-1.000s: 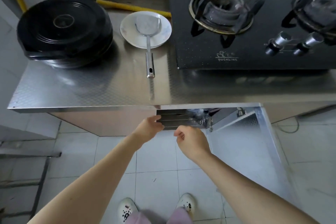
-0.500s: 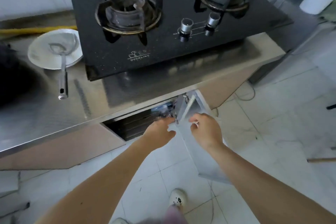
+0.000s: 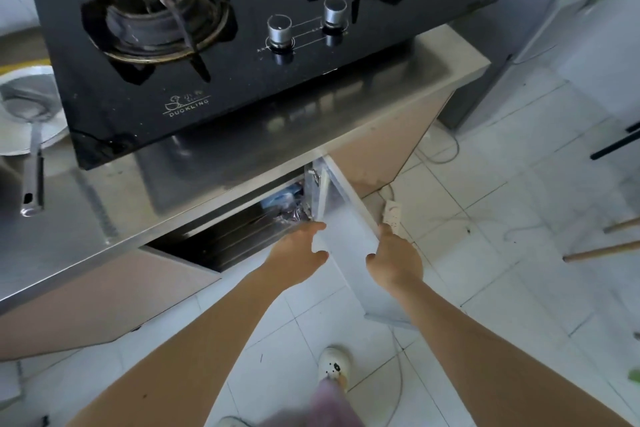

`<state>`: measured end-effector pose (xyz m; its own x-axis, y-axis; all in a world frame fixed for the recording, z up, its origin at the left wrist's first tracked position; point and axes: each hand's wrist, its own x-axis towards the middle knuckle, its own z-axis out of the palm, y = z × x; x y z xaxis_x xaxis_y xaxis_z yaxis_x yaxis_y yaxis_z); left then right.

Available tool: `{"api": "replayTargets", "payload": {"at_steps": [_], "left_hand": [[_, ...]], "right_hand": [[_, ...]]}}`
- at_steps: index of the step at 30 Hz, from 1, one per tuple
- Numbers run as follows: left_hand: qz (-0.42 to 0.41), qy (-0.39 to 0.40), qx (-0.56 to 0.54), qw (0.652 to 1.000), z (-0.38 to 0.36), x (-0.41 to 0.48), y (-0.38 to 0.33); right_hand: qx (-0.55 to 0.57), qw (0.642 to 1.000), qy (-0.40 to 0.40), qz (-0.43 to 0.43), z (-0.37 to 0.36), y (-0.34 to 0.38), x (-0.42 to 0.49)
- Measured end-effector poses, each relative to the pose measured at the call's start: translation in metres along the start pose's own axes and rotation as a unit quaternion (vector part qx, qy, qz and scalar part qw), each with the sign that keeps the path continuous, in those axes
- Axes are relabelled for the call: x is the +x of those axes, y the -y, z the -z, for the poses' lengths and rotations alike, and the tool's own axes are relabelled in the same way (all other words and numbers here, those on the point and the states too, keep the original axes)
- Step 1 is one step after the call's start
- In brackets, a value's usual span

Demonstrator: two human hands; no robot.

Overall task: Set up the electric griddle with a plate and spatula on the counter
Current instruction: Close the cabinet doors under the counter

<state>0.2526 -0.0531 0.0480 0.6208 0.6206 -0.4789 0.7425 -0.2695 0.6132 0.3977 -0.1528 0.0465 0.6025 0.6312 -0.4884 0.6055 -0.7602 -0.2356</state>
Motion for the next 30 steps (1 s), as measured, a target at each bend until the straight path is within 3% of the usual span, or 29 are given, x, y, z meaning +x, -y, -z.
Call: {"api": "replayTargets", "payload": {"at_steps": [4,9,15,21,23,26,30], "left_hand": [[0.001,-0.049,0.015,0.999,0.007,-0.01,0.015],[-0.006,-0.163,0.046,0.986,0.025,-0.033,0.042],[-0.045,-0.262,0.09,0.96,0.049,-0.067,0.071],[-0.08,-0.36,0.154,0.917,0.078,-0.112,0.115],[-0.072,-0.386,0.182,0.901,0.088,-0.124,0.131],[-0.059,-0.431,0.216,0.874,0.101,-0.142,0.159],[0.007,-0.432,0.247,0.867,0.117,-0.158,0.196]], "right_hand": [[-0.03,0.999,-0.009,-0.026,-0.009,0.012,-0.003],[-0.047,0.998,0.002,-0.029,-0.019,0.03,-0.01],[0.009,0.998,0.047,-0.03,-0.038,0.07,-0.026],[0.094,0.985,0.139,0.027,-0.076,0.154,-0.047],[0.173,0.966,0.192,0.015,-0.091,0.191,-0.057],[0.354,0.898,0.245,-0.087,-0.103,0.232,-0.065],[0.46,0.831,0.278,-0.145,-0.104,0.249,-0.066]]}}
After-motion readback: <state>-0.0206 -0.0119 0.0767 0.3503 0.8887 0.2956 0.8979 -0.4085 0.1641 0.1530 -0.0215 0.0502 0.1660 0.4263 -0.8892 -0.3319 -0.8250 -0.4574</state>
